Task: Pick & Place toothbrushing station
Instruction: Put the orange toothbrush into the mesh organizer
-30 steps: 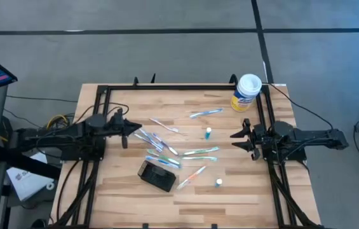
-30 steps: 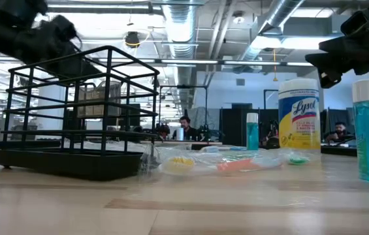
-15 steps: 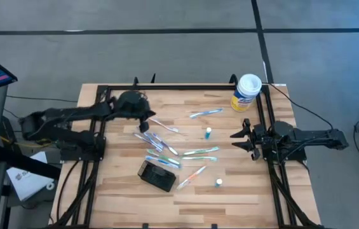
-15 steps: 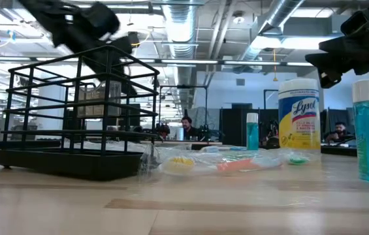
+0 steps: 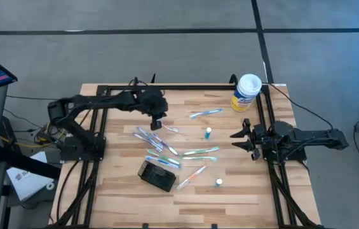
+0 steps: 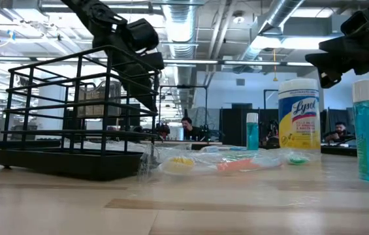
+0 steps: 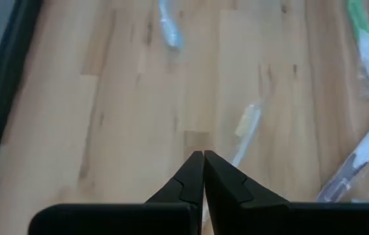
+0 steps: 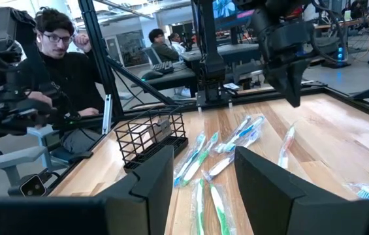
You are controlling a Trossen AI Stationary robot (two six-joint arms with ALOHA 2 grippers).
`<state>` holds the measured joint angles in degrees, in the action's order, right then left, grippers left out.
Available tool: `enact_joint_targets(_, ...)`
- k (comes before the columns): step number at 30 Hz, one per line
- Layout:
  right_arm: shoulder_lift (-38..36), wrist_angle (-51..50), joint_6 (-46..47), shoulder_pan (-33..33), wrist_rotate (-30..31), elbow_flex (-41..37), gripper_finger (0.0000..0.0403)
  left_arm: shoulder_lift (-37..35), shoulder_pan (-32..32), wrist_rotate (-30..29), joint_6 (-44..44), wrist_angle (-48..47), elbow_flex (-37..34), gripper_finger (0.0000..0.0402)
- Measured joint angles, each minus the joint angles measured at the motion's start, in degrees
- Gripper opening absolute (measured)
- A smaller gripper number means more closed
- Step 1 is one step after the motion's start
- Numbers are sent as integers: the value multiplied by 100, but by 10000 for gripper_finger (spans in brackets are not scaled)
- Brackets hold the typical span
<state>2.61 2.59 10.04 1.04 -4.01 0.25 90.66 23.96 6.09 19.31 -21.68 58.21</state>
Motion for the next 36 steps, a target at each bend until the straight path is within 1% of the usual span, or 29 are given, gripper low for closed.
enact_joint_targets(10, 0, -2, 2, -8, 118, 2, 154, 428, -529, -35, 209, -19, 104, 8)
enact_joint_targets(12, 0, 0, 2, -7, 124, 2, 154, 526, -650, -145, 437, -2, 104, 8)
enact_joint_targets(15, 0, 0, 2, -7, 125, 0, 154, 682, -801, -534, 633, 49, 101, 13)
enact_joint_targets(18, 0, 0, 2, -7, 125, 2, 154, 807, -858, -630, 740, 154, 101, 31)
enact_joint_targets(26, 0, 0, 2, -7, 125, 1, 154, 917, -885, -660, 747, 351, 101, 101)
enact_joint_targets(31, 0, -2, 2, -7, 125, 2, 154, 917, -885, -658, 747, 474, 101, 127)
enact_joint_targets(36, 0, -1, 4, -7, 125, 0, 154, 949, -852, -656, 746, 621, 101, 139)
